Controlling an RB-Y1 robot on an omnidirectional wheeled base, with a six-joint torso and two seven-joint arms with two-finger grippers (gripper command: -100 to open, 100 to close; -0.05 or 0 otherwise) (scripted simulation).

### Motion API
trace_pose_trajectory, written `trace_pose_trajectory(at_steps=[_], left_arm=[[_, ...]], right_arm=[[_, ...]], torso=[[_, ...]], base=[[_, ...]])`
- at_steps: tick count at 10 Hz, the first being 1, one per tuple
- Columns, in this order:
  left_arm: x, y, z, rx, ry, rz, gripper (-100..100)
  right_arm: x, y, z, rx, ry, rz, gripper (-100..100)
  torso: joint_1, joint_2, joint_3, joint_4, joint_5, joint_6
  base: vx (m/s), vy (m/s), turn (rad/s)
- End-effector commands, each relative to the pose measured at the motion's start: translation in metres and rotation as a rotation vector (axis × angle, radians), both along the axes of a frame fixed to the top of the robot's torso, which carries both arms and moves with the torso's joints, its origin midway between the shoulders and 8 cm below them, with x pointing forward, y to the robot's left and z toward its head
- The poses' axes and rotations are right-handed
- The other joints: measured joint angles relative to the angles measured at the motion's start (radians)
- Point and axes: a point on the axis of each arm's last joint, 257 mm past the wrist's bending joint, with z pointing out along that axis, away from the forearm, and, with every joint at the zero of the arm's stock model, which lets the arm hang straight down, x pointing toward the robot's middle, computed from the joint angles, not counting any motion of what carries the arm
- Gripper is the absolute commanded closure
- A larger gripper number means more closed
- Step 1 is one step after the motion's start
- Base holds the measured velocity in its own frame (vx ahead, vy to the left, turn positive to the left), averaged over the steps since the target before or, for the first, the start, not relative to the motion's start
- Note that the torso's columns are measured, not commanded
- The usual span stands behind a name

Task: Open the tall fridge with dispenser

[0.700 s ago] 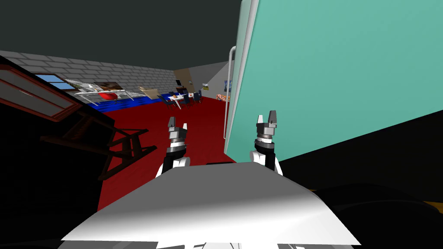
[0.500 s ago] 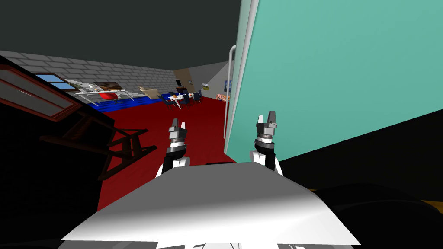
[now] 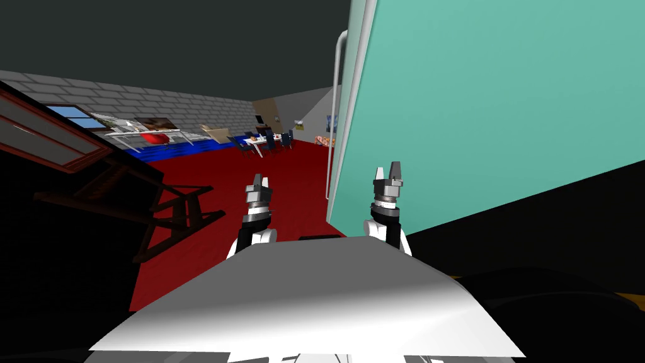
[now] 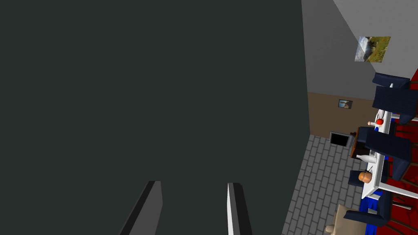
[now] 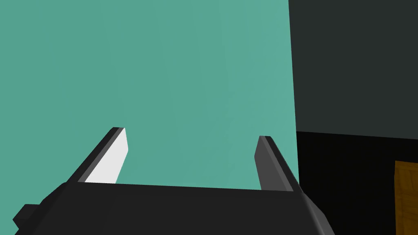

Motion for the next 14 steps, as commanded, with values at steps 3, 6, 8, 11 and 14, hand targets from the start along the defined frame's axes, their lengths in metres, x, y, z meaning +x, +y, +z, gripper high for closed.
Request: trace_pose_trajectory(at_steps=[3,6,8,11,14], left_arm=[[0.000,0.000,0.000,0.000,0.000,0.000,0],[0.000,0.000,0.000,0.000,0.001,0.000,0],[0.000,0.000,0.000,0.000,0.001,0.000,0],[0.000,0.000,0.000,0.000,0.001,0.000,0],[0.000,0.000,0.000,0.000,0.001,0.000,0]], right_arm=[[-0.001,0.006,0.009,-0.037,-0.024,0.024,-100],[-0.009,0.019,0.044,-0.094,-0.138,0.078,-100],[-0.023,0.026,0.075,-0.110,-0.255,0.111,-100],[-0.045,0.030,0.111,-0.109,-0.405,0.144,-100],[-0.061,0.033,0.134,-0.102,-0.509,0.166,-100]], torso=[[0.000,0.221,-0.443,0.221,0.000,0.000],[0.001,0.266,-0.536,0.267,0.000,0.000],[0.000,0.267,-0.537,0.268,0.000,0.000],[0.000,0.269,-0.536,0.269,0.000,0.000],[0.000,0.268,-0.537,0.268,0.000,0.000]], base=[[0.004,0.002,0.021],[0.028,0.014,0.112],[0.055,0.021,0.174],[0.041,0.018,0.151],[0.043,0.012,0.105]])
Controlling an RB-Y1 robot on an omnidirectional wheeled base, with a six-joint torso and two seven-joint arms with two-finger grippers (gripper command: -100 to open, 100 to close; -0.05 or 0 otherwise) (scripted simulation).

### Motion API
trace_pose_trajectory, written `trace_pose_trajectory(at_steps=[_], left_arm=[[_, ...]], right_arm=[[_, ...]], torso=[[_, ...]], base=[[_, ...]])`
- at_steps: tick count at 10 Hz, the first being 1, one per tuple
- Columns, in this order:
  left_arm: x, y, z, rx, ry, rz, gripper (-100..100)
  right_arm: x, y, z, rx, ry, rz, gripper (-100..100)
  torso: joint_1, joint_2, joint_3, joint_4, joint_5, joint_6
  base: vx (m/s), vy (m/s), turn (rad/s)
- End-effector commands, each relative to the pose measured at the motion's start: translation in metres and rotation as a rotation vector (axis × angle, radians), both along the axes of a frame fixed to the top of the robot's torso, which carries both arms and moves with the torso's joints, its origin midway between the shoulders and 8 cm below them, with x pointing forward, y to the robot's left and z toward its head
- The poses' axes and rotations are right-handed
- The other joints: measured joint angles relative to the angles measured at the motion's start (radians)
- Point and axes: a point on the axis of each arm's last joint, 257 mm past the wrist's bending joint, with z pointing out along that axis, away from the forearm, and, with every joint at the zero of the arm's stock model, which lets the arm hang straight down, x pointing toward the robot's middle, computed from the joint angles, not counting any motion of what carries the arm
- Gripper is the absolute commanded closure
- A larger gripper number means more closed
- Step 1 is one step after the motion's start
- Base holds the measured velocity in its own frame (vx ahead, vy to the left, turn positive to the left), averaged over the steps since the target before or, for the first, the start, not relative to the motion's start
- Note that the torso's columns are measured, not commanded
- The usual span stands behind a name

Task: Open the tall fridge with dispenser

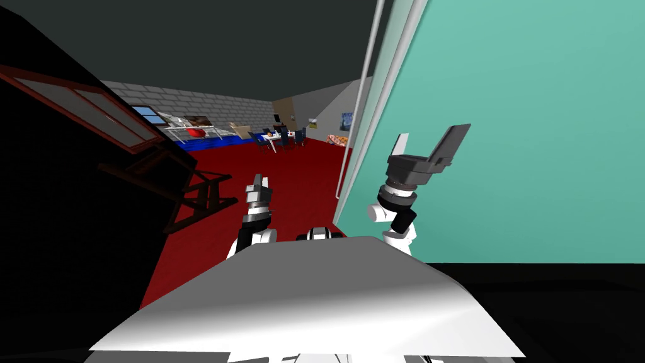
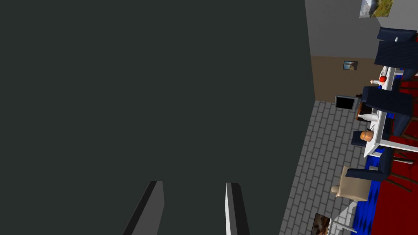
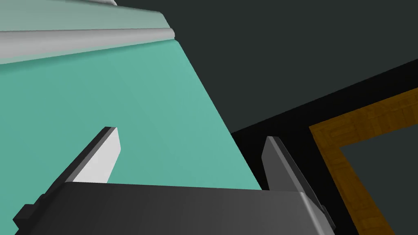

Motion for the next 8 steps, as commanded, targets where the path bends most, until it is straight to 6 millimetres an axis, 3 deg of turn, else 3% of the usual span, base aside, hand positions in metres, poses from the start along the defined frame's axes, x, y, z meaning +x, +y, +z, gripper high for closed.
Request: trace_pose_trajectory(at_steps=[1,4,5,8], left_arm=[[0.000,0.000,0.000,0.000,0.000,0.000,0],[0.000,0.000,0.000,0.000,0.000,0.000,0],[0.000,0.000,0.000,0.000,0.000,0.000,0],[0.000,0.000,0.000,0.000,0.000,0.000,0]], right_arm=[[-0.007,0.004,0.018,0.004,-0.071,0.019,-100],[-0.042,0.002,0.050,0.036,-0.247,0.068,-100],[-0.044,0.003,0.055,0.036,-0.267,0.076,-100],[-0.082,-0.006,0.078,0.086,-0.441,0.127,-100]], torso=[[0.000,0.000,0.000,0.000,0.000,0.000],[0.000,0.000,0.000,0.000,0.000,0.000],[0.001,-0.001,-0.001,0.000,0.000,0.000],[-0.001,0.000,0.000,0.000,0.000,0.000]], base=[[0.017,0.004,-0.017],[0.036,0.012,0.154],[0.043,0.013,0.119],[0.048,0.005,0.150]])
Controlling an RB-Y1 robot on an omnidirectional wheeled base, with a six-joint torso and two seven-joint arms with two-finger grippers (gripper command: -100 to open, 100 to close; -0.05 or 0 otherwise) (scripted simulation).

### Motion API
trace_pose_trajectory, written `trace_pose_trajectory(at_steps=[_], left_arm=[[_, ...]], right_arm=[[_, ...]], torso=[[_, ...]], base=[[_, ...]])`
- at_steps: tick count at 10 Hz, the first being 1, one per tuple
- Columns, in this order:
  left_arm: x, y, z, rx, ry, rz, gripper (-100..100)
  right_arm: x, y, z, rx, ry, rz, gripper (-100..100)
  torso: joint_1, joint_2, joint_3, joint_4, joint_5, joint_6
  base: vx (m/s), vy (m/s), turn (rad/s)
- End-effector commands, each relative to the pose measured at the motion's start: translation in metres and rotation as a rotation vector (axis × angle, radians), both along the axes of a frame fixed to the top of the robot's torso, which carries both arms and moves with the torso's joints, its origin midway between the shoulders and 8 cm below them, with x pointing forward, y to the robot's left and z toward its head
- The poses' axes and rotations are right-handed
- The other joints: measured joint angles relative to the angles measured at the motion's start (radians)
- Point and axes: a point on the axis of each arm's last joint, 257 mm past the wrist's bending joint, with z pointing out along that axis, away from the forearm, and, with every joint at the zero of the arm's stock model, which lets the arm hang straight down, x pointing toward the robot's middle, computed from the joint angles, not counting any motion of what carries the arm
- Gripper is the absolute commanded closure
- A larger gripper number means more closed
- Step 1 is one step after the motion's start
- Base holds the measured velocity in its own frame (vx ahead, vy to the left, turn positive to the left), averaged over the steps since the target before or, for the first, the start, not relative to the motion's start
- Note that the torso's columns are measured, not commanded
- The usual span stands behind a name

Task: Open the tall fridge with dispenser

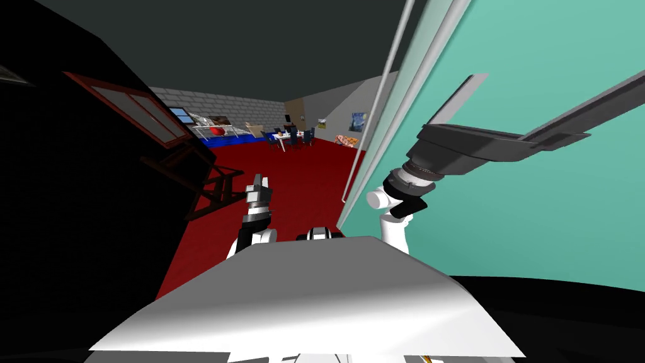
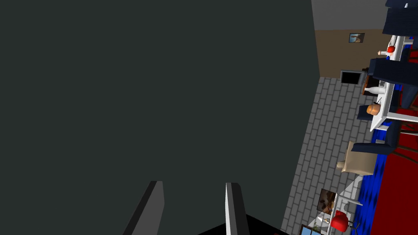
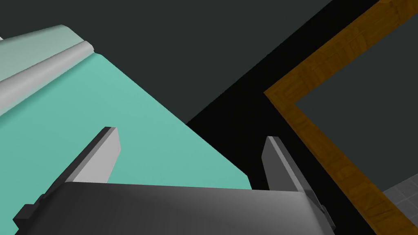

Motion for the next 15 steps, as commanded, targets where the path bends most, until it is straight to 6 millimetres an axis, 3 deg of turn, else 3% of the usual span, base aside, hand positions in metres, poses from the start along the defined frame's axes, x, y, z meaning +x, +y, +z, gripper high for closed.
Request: trace_pose_trajectory(at_steps=[1,6,8,13,15], left_arm=[[0.000,0.000,0.000,0.000,0.000,0.000,0],[0.000,0.000,0.000,0.000,0.000,0.000,0],[0.000,0.000,0.000,0.000,0.000,0.000,0],[0.000,0.000,0.000,0.000,0.000,0.000,0],[0.000,0.000,0.000,0.000,0.000,0.000,0]], right_arm=[[-0.026,-0.004,0.017,0.030,-0.124,0.041,-100],[-0.082,-0.027,0.036,0.129,-0.384,0.139,-100],[-0.089,-0.025,0.041,0.130,-0.422,0.158,-100],[-0.135,-0.056,0.042,0.250,-0.663,0.274,-100],[-0.140,-0.056,0.044,0.253,-0.691,0.295,-100]], torso=[[0.001,0.000,0.000,0.000,0.000,0.000],[0.000,0.000,0.000,0.000,0.000,0.000],[0.001,0.000,0.000,0.000,0.000,0.000],[0.000,0.000,0.000,0.000,0.000,0.000],[0.000,0.000,0.000,0.000,0.000,0.000]], base=[[0.046,0.011,0.106],[0.045,0.003,0.168],[0.030,-0.004,0.036],[0.038,-0.001,0.163],[0.026,-0.007,0.038]])
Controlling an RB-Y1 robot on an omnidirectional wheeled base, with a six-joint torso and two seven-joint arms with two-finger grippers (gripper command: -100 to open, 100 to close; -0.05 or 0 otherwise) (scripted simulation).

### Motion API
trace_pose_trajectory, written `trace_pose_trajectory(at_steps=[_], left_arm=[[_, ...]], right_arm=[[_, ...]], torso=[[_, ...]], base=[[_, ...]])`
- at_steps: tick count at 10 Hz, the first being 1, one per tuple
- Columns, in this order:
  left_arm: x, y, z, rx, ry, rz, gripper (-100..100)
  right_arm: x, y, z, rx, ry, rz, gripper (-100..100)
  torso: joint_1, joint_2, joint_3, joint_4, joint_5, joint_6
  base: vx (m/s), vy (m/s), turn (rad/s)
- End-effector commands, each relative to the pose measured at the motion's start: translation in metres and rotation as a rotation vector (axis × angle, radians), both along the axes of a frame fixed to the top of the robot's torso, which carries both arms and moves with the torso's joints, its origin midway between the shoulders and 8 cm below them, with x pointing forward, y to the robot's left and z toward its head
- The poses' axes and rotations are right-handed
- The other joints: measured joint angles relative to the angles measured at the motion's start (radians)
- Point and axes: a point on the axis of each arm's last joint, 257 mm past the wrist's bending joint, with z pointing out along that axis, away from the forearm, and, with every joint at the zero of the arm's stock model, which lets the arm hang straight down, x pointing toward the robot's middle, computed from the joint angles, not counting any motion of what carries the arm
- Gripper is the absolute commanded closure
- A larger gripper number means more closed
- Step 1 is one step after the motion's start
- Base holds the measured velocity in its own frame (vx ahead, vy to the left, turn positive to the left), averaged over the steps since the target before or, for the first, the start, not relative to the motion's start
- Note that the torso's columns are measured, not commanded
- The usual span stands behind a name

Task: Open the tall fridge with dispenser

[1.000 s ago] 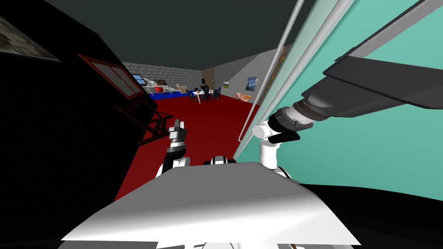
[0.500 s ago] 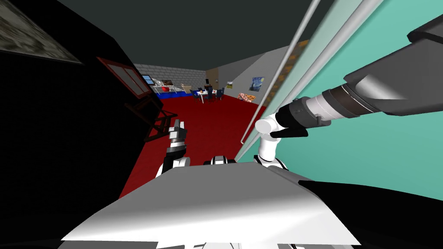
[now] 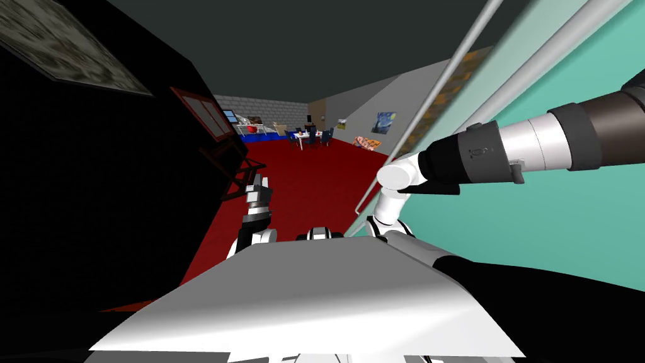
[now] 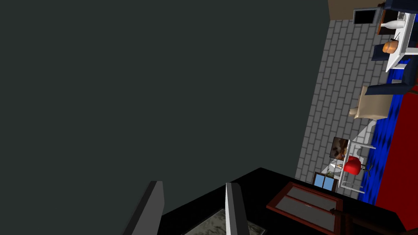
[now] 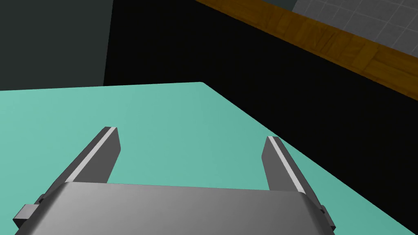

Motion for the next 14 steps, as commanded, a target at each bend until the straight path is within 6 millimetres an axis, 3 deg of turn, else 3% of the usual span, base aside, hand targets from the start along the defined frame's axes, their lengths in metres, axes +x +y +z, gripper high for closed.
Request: trace_pose_trajectory(at_steps=[1,8,14], left_arm=[[0.000,0.000,0.000,0.000,0.000,0.000,0],[0.000,0.000,0.000,0.000,0.000,0.000,0],[0.000,0.000,0.000,0.000,0.000,0.000,0]], right_arm=[[-0.012,-0.012,-0.003,0.046,-0.084,0.058,-100],[-0.038,-0.047,-0.013,0.159,-0.318,0.243,-100],[-0.039,-0.079,-0.025,0.263,-0.483,0.435,-100]], torso=[[0.000,0.001,0.001,0.000,0.000,0.000],[0.000,0.000,0.000,0.000,0.000,-0.001],[0.000,0.000,0.000,0.000,0.000,-0.001]], base=[[0.030,-0.011,0.179],[0.030,-0.012,0.137],[0.019,-0.016,0.125]])
